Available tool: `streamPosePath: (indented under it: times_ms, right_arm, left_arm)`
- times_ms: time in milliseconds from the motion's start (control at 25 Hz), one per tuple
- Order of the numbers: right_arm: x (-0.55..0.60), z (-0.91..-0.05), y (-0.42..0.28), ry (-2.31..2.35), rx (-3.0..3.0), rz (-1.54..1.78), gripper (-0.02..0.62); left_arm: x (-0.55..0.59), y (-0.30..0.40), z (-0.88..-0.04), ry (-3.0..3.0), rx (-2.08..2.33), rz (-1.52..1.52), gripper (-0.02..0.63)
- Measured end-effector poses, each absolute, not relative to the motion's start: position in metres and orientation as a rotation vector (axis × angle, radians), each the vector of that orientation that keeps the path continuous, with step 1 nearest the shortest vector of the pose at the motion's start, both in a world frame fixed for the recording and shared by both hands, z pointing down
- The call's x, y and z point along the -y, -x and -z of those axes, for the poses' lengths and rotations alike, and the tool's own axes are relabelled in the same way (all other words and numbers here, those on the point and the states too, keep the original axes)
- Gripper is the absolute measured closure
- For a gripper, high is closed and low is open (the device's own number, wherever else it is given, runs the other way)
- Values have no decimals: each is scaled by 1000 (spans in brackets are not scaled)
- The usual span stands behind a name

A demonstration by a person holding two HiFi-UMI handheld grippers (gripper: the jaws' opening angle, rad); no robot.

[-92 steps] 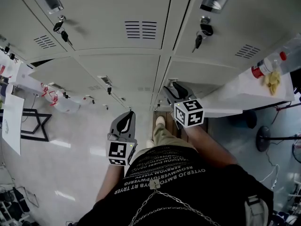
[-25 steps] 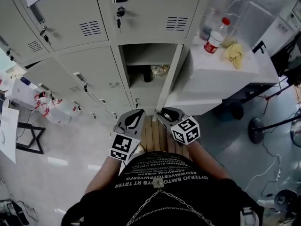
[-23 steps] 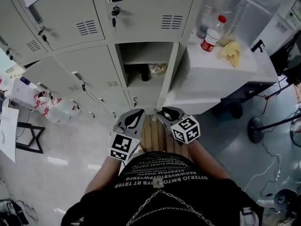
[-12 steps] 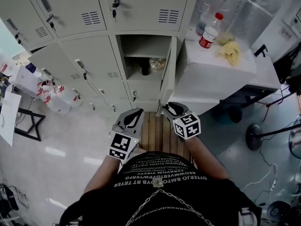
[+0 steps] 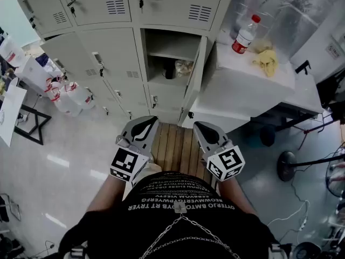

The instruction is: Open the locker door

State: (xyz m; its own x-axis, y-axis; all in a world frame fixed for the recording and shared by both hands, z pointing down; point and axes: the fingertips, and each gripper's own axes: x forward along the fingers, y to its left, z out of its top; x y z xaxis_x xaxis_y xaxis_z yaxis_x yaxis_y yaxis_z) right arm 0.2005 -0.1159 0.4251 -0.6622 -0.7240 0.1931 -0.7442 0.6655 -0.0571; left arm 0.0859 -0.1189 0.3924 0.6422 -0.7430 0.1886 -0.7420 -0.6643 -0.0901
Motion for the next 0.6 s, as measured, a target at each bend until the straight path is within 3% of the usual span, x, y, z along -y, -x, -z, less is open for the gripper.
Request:
streamPosePath:
  times_ms: [600]
  right_arm:
    - [102, -432, -215, -1197, 2746, -204, 598]
  left_arm:
    - [80, -92, -380, 2792, -1370, 345, 607]
